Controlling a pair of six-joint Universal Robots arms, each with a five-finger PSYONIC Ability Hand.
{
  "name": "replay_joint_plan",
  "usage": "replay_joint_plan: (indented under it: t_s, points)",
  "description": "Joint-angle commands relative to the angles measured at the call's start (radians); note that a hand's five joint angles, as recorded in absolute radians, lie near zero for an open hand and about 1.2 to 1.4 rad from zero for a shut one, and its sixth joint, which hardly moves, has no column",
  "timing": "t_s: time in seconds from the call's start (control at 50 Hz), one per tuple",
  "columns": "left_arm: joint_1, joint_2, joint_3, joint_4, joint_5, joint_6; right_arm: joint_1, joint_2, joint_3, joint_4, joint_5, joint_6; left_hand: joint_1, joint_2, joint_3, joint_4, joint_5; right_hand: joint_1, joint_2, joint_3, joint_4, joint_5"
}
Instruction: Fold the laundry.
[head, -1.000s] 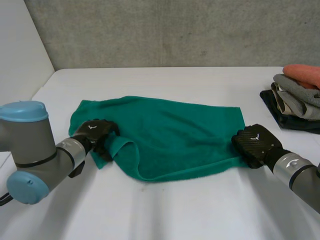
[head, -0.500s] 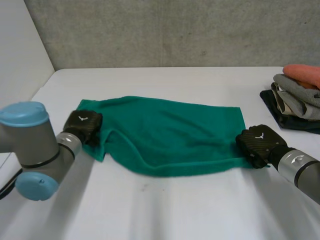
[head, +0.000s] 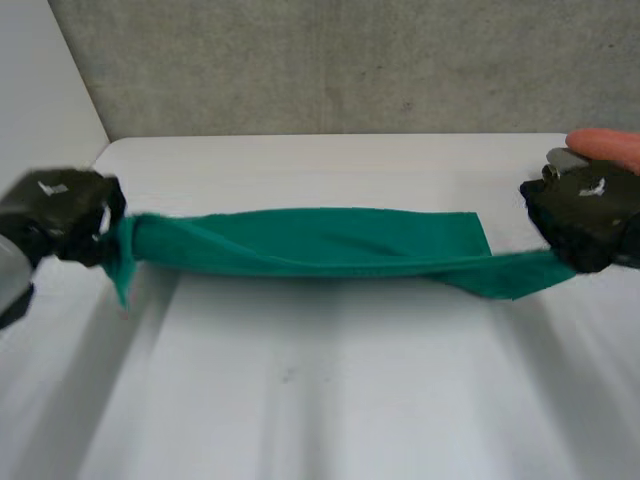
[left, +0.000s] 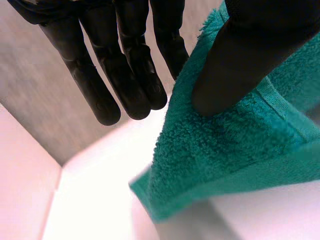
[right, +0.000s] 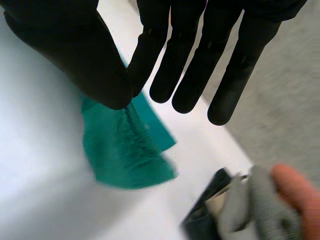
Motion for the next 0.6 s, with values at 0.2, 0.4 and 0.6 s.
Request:
replay_joint_plan:
  t_s: [0.2, 0.4, 0.6]
  points:
    - [0.009, -0.308, 0.109, -0.094, 0.015, 0.011, 0.141, 0.320, -0.101, 0.032, 0.129, -0.079, 0.255, 0.202, 0.207, 0.197, 0.240, 0.262, 0.220, 0.208, 0.200, 0.238]
    - [-0.047, -0.471, 0.197, -0.042, -0.092, -0.001, 0.164, 0.542, -0.207, -0.035, 0.181, 0.107, 0.255, 0.202, 0.207, 0.197, 0.240, 0.262, 0.220, 0.208, 0.200, 0.238]
    - [-0.048, -0.410, 0.128, 0.022, -0.097, 0.000, 0.158, 0.492, -0.269, 0.099, 0.229, 0.102, 0.255, 0.202, 0.207, 0.197, 0.240, -0.358, -0.399, -0.412, -0.419, -0.381]
